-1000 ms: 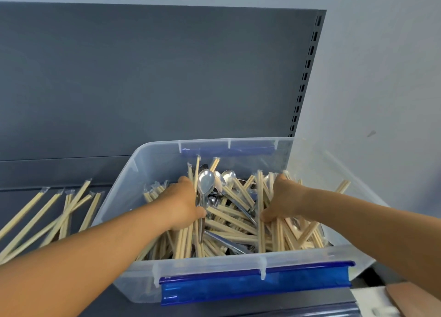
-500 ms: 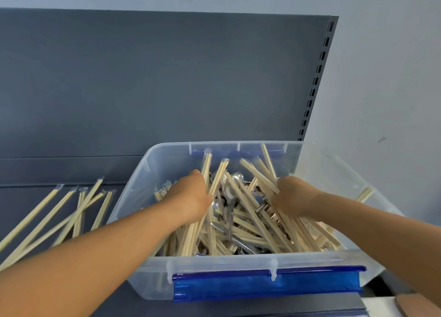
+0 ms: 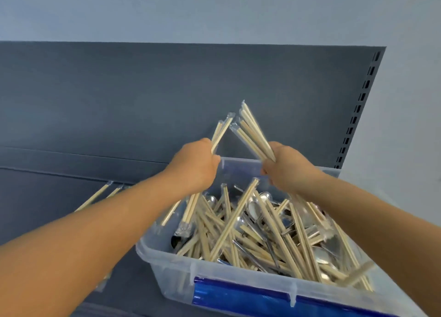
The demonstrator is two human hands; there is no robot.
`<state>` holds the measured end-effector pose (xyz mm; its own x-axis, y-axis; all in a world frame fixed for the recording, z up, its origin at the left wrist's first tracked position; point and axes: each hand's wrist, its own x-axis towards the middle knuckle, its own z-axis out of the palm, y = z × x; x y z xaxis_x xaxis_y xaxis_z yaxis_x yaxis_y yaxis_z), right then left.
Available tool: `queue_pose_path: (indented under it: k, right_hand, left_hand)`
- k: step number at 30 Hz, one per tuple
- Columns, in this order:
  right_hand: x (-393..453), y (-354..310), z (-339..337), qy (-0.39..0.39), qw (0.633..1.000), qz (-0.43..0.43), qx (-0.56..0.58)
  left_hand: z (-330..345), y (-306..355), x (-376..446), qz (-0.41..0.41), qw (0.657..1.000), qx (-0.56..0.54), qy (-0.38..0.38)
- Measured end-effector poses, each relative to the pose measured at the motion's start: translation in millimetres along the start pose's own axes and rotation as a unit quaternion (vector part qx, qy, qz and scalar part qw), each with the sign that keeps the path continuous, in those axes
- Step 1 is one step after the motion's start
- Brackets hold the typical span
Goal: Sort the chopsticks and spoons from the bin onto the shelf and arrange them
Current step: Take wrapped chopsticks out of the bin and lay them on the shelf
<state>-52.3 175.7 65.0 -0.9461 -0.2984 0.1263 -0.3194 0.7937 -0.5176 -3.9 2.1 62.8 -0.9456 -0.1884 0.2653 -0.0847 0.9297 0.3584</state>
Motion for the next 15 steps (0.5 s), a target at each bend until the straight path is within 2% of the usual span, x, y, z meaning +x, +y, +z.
queue_pose_path:
  k: [4, 7, 11, 15]
  right_hand:
    - [5.5, -50.0, -5.9, -0.019, 0.999, -0.030, 0.009]
    - [10.8, -87.8, 5.0, -0.036, 0.996, -0.036, 0.078]
    - [13.9, -140.3, 38.4, -0.097, 0.974, -0.016, 0.204]
    - [14.0, -190.7, 82.7, -0.139, 0.969, 0.016, 0.205]
  left_hand:
    - [-35.0, -29.9, -2.0, -0.012, 0.999, 0.016, 0.043]
    - [-56.8, -59.7, -6.9, -0.034, 0.998, 0.039, 0.046]
    - [-78.1, -107.9, -16.6, -0.073, 0.996, 0.036, 0.023]
    - [-87.8, -162.3, -25.3, -0.083, 0.996, 0.037, -0.018]
